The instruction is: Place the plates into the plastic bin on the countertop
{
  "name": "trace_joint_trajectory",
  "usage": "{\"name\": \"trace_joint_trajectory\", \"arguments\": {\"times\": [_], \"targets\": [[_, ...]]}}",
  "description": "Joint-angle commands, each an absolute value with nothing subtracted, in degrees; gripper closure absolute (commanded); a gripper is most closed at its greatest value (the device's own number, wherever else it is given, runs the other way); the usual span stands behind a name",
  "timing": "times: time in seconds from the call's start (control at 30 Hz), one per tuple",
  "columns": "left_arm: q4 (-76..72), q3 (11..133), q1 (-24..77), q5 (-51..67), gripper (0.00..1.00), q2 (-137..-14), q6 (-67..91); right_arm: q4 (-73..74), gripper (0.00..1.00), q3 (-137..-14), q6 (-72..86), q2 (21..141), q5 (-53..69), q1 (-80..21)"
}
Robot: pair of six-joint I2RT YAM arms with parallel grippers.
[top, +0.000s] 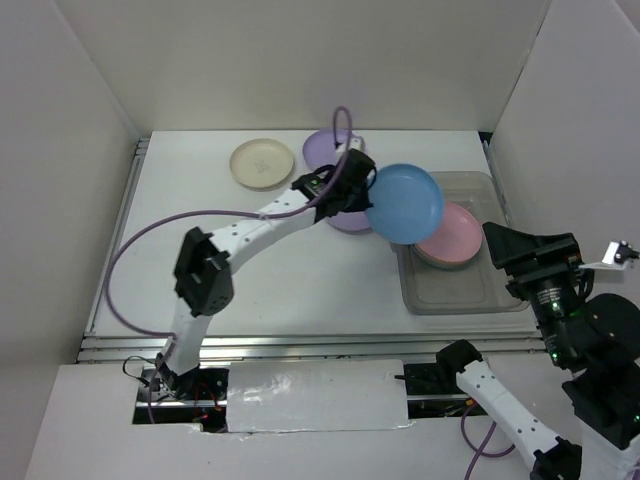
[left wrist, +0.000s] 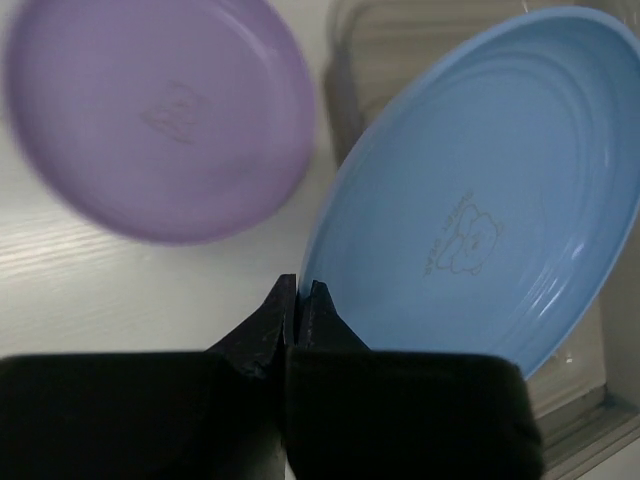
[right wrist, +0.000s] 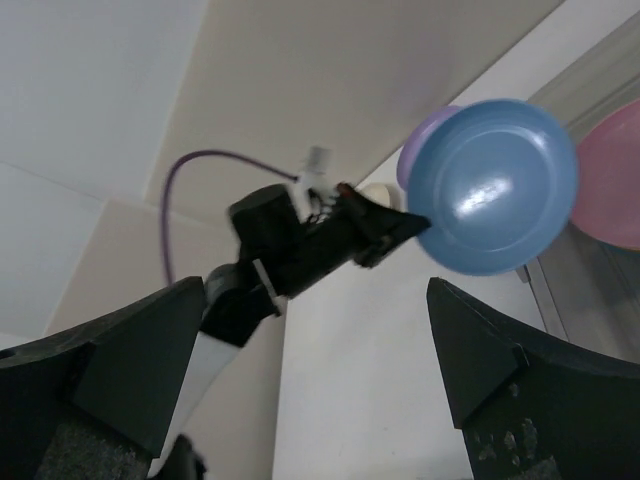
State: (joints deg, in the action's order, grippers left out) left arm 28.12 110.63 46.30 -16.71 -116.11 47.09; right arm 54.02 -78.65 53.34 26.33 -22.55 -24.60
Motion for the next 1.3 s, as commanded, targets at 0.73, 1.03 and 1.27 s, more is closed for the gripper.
{"name": "trace_joint_trajectory", "arguments": {"times": [0.73, 1.03, 1.27], "targets": [[12.13, 136.06, 50.97, -4.13, 0.14, -141.25, 50.19, 60.47, 0.0, -76.99, 50.71, 26.19, -17.14, -26.1], [19.04, 118.31, 50.98, -24.66, 0.01, -111.47, 49.99, 52.57, 0.0, -71.46, 47.72, 30.48, -14.77, -26.19], [48.33, 101.28, 32.02, -31.3, 0.01, -90.64, 63.38, 39.83, 0.0, -63.47, 49.39, 46.39, -13.36, -27.68]]}}
